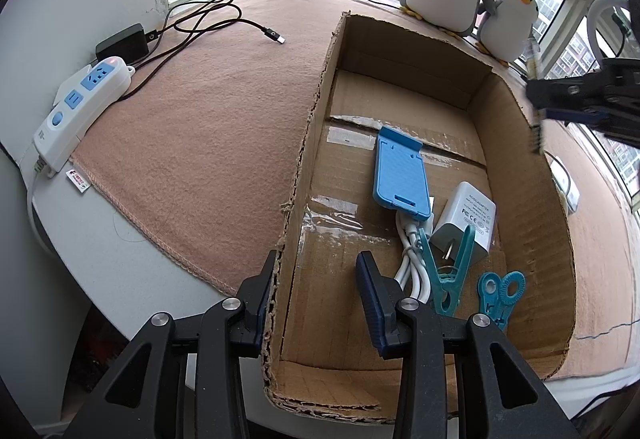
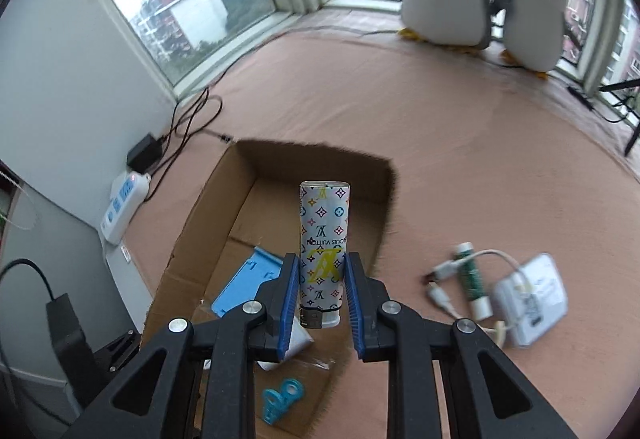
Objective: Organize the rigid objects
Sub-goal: 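Carry the power bank over the box and release it with the right gripper, then move the right gripper to the white earphone and grasp its hook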
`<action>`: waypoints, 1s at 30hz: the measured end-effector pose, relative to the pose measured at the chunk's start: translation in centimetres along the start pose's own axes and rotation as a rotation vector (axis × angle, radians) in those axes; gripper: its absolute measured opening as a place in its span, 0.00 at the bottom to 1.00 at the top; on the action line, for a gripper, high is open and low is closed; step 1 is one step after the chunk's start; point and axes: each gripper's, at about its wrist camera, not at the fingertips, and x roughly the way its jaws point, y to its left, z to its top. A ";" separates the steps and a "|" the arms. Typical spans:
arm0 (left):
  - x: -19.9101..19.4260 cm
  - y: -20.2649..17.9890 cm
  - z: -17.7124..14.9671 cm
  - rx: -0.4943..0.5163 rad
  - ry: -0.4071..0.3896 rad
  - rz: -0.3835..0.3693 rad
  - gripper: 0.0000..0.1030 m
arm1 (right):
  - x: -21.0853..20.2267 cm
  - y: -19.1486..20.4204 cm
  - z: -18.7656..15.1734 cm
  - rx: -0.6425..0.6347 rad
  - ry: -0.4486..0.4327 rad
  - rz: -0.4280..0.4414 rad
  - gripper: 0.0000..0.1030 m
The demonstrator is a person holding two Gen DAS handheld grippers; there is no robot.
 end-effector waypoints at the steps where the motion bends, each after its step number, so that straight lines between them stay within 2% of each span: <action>1: 0.0 0.0 0.0 0.000 0.000 0.000 0.38 | 0.7 0.2 -0.1 -0.003 0.017 0.003 0.20; 12: 0.0 0.0 0.0 0.000 0.000 0.000 0.38 | 3.2 0.3 -0.4 -0.005 0.054 -0.043 0.21; 15: 0.0 0.0 0.0 0.000 0.000 0.002 0.38 | 2.9 0.4 -0.3 -0.010 0.048 -0.040 0.28; 17: 0.0 0.0 0.0 0.001 -0.001 0.002 0.38 | 2.5 0.5 -0.3 -0.017 0.033 -0.044 0.37; 24: 0.0 0.0 0.0 0.002 -0.001 0.004 0.38 | -0.3 -0.1 -0.6 -0.017 -0.016 -0.009 0.37; 30: 0.0 0.0 0.0 0.002 -0.001 0.004 0.38 | -3.6 -3.2 -2.0 0.027 -0.052 0.004 0.37</action>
